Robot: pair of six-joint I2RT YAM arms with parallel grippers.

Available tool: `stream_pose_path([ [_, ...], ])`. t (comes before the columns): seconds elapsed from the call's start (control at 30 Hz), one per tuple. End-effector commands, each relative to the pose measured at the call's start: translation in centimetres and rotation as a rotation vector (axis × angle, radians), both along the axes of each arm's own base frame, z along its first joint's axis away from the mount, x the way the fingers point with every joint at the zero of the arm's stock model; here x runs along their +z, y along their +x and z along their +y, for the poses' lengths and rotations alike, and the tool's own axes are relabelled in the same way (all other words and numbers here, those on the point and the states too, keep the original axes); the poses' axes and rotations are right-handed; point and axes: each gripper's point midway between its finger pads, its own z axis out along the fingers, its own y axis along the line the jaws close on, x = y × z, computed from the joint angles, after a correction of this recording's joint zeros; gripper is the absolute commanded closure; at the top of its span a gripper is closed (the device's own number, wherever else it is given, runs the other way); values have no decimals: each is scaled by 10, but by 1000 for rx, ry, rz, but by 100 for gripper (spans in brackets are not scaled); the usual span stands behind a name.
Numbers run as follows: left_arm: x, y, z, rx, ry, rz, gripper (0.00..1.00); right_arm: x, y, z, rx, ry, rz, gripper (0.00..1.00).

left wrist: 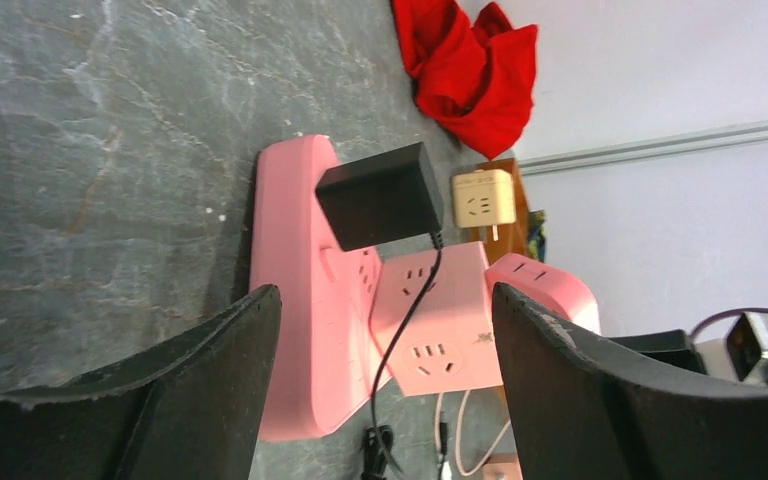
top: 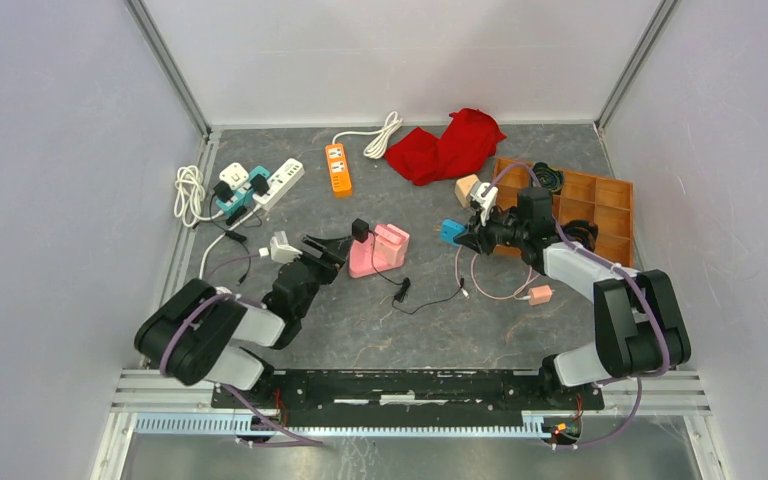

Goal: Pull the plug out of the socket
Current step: Remove the plug from the socket, then place the plug at the center of the board.

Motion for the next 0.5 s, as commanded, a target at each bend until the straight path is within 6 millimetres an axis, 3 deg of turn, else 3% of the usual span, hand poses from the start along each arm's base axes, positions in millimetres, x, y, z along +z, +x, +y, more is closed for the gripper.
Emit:
stream_pose_path([
  [0.0, -17, -4, 18, 29, 187, 55, 17, 34, 13, 1, 10, 12, -106, 100],
  [0.2, 2, -15, 28, -20, 362, 24, 17, 46, 20, -6, -14, -35, -143, 100],
  [0.37, 59, -24, 36, -77, 543, -94, 1, 54, 27, -12, -38, -78, -168, 99],
  [0.43, 90, -27, 33, -112, 578, -157, 0, 55, 34, -14, -44, -100, -163, 99],
  [0.47, 116, -27, 30, -123, 579, -201, 0, 57, 38, -15, -47, -107, -170, 98],
])
